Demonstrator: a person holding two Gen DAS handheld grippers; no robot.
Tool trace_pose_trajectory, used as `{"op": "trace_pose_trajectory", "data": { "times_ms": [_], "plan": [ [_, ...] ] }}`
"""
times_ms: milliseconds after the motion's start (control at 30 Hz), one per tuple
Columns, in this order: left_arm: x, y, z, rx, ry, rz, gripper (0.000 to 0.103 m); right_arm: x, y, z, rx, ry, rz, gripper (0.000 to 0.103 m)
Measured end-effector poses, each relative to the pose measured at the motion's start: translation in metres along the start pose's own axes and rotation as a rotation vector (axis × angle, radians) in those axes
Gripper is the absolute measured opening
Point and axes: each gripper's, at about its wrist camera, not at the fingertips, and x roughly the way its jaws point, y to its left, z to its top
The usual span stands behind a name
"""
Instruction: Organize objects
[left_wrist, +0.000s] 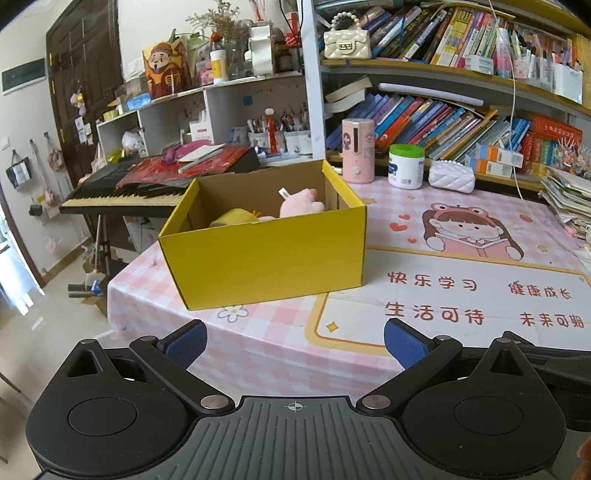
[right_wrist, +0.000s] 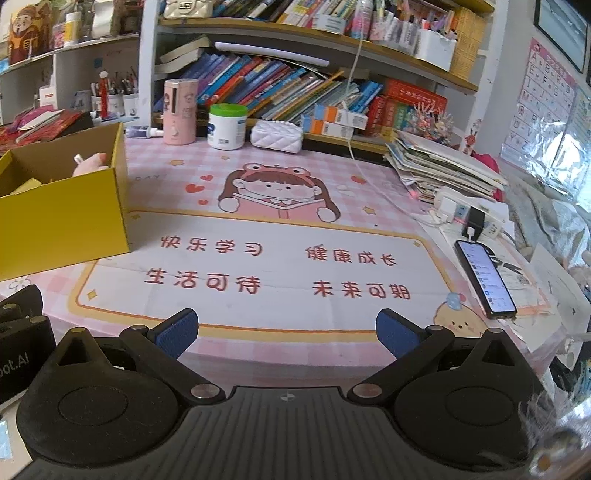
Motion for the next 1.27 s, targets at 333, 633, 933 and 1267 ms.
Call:
{"op": "trace_pose_trajectory", "data": {
  "times_ms": [333, 633, 933, 1267],
  "plan": [
    [-0.0017, -0.0069, -0.0031, 0.016, 0.017, 0.016, 0.103, -0.0031, -0.0076, -0.0016, 0.020, -0.001, -0.009, 0.103],
    [-0.0044, -0.0048, -0.0055, 0.004, 0.028, 0.018, 0.103, -0.0048, -0.0078, -0.0027, 0.020, -0.002, -0.008, 0.103],
    [-0.0048, -0.0047, -0.0064, 0.001, 0.035, 0.020, 0.103, -0.0088, -0.0056, -0.0064, 0.019, 0.002, -0.005, 0.103],
    [0.0003, -0.0011, -0.0050, -0.001, 0.032, 0.013, 0.103, -0.0083, -0.0012, -0.0036, 0.014, 0.008, -0.002, 0.103]
  ]
}}
